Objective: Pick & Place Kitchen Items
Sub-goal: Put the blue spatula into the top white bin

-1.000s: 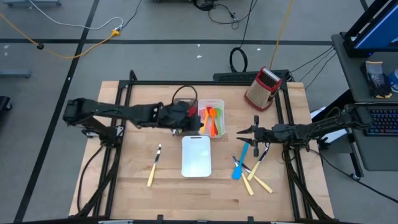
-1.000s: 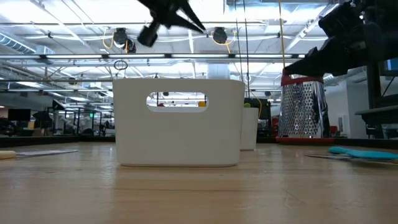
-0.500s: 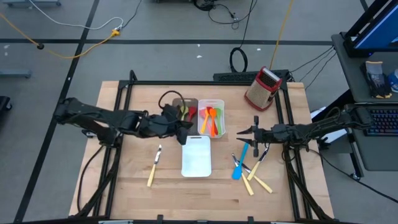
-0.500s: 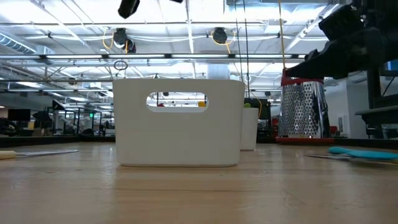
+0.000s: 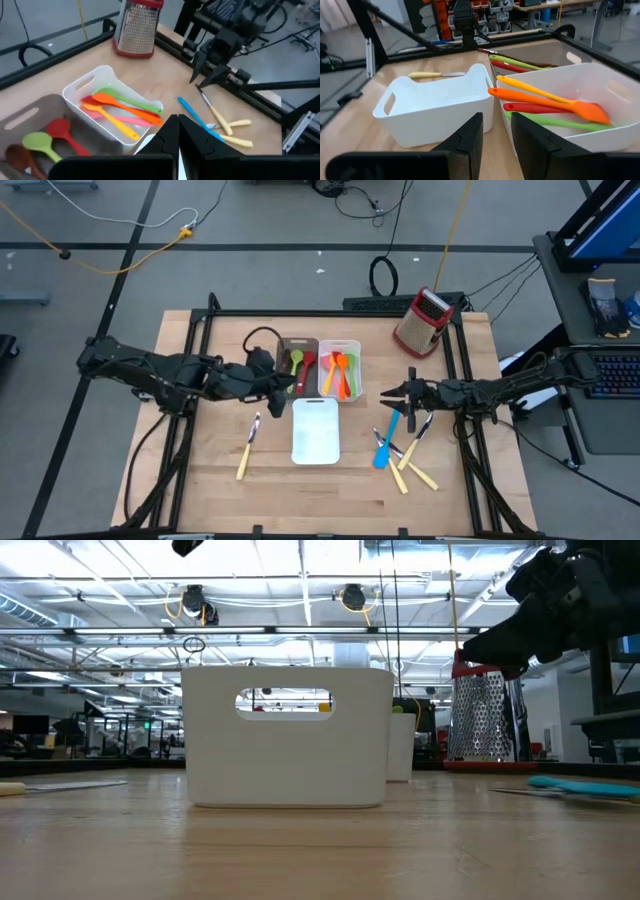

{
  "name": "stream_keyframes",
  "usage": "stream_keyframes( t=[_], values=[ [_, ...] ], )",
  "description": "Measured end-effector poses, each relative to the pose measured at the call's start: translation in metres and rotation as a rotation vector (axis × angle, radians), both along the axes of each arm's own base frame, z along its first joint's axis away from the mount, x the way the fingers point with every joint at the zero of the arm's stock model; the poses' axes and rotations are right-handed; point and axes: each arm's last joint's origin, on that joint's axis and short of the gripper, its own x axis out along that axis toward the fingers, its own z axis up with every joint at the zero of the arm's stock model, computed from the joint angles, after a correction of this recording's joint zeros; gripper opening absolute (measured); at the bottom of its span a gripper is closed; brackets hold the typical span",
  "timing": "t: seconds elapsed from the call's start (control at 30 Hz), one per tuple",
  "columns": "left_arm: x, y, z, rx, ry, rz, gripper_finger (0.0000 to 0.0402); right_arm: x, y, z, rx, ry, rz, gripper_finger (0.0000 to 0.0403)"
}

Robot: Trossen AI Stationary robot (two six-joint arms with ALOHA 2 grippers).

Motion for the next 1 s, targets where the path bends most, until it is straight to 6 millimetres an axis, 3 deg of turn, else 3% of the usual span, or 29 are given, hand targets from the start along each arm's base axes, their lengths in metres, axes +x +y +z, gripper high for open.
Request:
stream_keyframes(
  t=[0.2, 0.5, 0.83, 1.0],
  values=[
    [-0.021, 0.005, -0.011, -0.004, -0.098, -0.024, 0.0004, 0.0, 0.0, -0.001, 0.061, 0.009, -0.014, 0.0093],
    [-0.065, 0.012, -0.071, -0.034, -0.194, -0.04, 0.0008, 0.001, 0.003, 0.011, 0.159, -0.117, 0.075, 0.0093],
    [-0.105, 0.021, -0.12, -0.014, -0.192, -0.057, 0.0015, 0.003, 0.005, 0.02, 0.066, -0.177, 0.144, 0.0093],
    [-0.119, 0.025, -0.136, 0.012, -0.185, -0.049, 0.0019, 0.009, 0.005, 0.038, 0.013, -0.147, 0.127, 0.0093]
  ],
)
